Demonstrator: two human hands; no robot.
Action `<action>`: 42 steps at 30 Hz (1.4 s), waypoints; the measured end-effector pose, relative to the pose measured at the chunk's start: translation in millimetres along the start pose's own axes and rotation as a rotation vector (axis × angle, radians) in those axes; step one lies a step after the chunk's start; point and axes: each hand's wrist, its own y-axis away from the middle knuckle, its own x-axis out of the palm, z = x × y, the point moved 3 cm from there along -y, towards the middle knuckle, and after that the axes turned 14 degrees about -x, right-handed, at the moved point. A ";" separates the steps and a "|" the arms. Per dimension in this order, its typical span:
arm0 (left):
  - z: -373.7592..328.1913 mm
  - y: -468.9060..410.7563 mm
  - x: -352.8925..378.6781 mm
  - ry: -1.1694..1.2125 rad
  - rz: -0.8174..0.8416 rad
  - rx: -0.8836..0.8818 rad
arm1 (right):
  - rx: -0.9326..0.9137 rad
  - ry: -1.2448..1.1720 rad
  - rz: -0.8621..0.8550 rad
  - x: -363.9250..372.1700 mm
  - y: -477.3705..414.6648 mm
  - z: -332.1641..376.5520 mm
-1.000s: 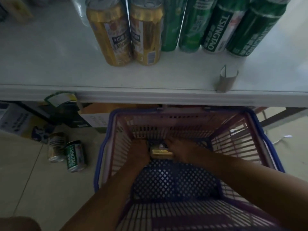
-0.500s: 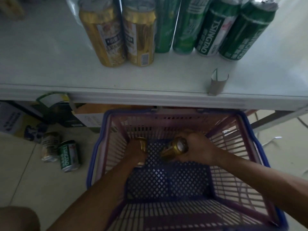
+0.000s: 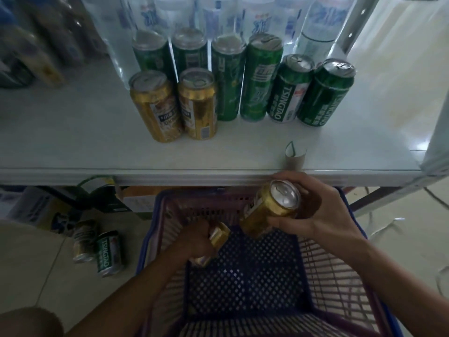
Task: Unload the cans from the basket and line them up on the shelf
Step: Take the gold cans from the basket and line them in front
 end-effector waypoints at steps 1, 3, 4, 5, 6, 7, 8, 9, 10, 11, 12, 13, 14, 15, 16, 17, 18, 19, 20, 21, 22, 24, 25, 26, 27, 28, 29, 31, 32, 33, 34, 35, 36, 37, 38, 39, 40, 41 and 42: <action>-4.5 11.5 -16.8 -0.021 -0.026 0.039 | -0.007 -0.041 -0.021 -3.2 -4.4 5.5; -12.2 38.2 -53.1 -0.031 -0.084 0.149 | -0.035 -0.091 -0.043 -9.3 -14.0 16.4; -17.0 55.5 -73.8 -0.033 -0.087 0.203 | -0.052 -0.106 -0.052 -12.7 -18.9 20.6; -20.6 71.1 -92.8 -0.033 -0.064 0.235 | -0.065 -0.125 -0.067 -16.4 -23.2 24.7; -25.3 87.1 -109.7 -0.022 -0.007 0.260 | -0.073 -0.148 -0.090 -19.9 -27.5 28.0; -30.7 102.2 -124.7 0.028 0.068 0.292 | -0.080 -0.172 -0.114 -23.2 -31.5 32.3; -36.3 115.3 -137.4 0.101 0.126 0.328 | -0.092 -0.188 -0.137 -26.3 -35.3 36.5; -42.9 126.9 -148.6 0.164 0.149 0.364 | -0.109 -0.195 -0.161 -29.0 -39.2 40.6; -49.3 138.1 -158.6 0.214 0.137 0.395 | -0.131 -0.193 -0.185 -31.7 -42.9 44.2; -54.4 145.5 -166.5 0.260 0.104 0.412 | -0.149 -0.184 -0.210 -34.4 -46.5 47.3; -59.7 152.0 -173.4 0.313 0.066 0.428 | -0.165 -0.172 -0.238 -37.4 -49.6 49.0; -64.6 156.8 -178.3 0.370 0.040 0.444 | -0.180 -0.163 -0.262 -39.9 -52.4 49.9; -69.1 160.1 -182.3 0.424 0.014 0.460 | -0.190 -0.154 -0.285 -42.2 -55.1 50.0; -73.2 161.9 -184.8 0.472 -0.014 0.479 | -0.193 -0.146 -0.308 -43.8 -57.5 49.6; -77.6 162.6 -185.9 0.521 -0.053 0.496 | -0.192 -0.135 -0.330 -44.5 -59.3 48.2; -81.5 161.2 -186.1 0.577 -0.103 0.514 | -0.190 -0.124 -0.350 -44.3 -60.8 47.3; -85.6 158.3 -185.1 0.634 -0.169 0.534 | -0.191 -0.109 -0.371 -43.8 -62.2 46.3; -90.2 154.7 -182.9 0.690 -0.246 0.553 | -0.191 -0.094 -0.392 -42.7 -63.9 45.8; -94.9 150.9 -180.0 0.736 -0.331 0.567 | -0.191 -0.075 -0.414 -41.7 -65.7 45.0; -99.7 146.2 -176.1 0.776 -0.407 0.573 | -0.190 -0.058 -0.434 -40.7 -67.5 43.7; -104.0 141.1 -171.6 0.809 -0.466 0.569 | -0.187 -0.048 -0.452 -39.6 -69.3 41.7; -110.0 131.5 -161.6 0.831 -0.550 0.542 | -0.171 -0.050 -0.486 -36.7 -73.2 36.3; -112.1 128.1 -157.1 0.813 -0.589 0.533 | -0.164 -0.049 -0.497 -34.9 -75.3 33.3; -113.8 125.4 -153.3 0.777 -0.631 0.529 | -0.159 -0.044 -0.501 -33.0 -77.5 30.7; -115.1 123.7 -150.5 0.730 -0.676 0.529 | -0.155 -0.041 -0.502 -30.9 -79.7 28.5; -116.4 122.8 -148.8 0.680 -0.725 0.527 | -0.149 -0.036 -0.505 -29.3 -81.5 26.6; -117.3 122.0 -148.4 0.629 -0.773 0.521 | -0.148 -0.027 -0.504 -28.4 -82.9 25.1; -118.4 121.3 -149.2 0.521 -0.846 0.497 | -0.144 0.008 -0.486 -27.7 -85.2 22.6; -118.3 121.0 -150.0 0.465 -0.875 0.478 | -0.143 0.033 -0.467 -27.1 -85.8 21.7; -117.7 120.7 -151.0 0.401 -0.907 0.450 | -0.139 0.063 -0.443 -26.9 -86.0 20.6; -116.8 120.2 -151.8 0.327 -0.942 0.406 | -0.130 0.094 -0.415 -26.6 -86.1 21.1; -115.5 119.7 -152.8 0.251 -0.975 0.346 | -0.115 0.138 -0.386 -26.9 -86.2 21.8; -114.0 119.0 -153.8 0.185 -1.002 0.283 | -0.095 0.201 -0.353 -27.6 -85.7 22.9; -112.9 118.3 -154.6 0.136 -1.017 0.232 | -0.072 0.279 -0.322 -28.5 -85.1 24.2; -112.5 117.6 -155.1 0.106 -1.017 0.199 | -0.046 0.347 -0.300 -29.1 -84.1 25.9; -112.5 116.9 -155.1 0.090 -1.004 0.182 | -0.020 0.402 -0.284 -29.6 -83.1 26.2; -113.3 116.3 -154.9 0.081 -0.989 0.175 | 0.004 0.440 -0.269 -29.2 -82.7 25.9; -114.5 115.5 -154.8 0.074 -0.976 0.173 | 0.024 0.469 -0.254 -28.0 -82.9 24.2; -115.5 114.2 -155.0 0.071 -0.964 0.175 | 0.035 0.494 -0.244 -26.1 -83.6 22.2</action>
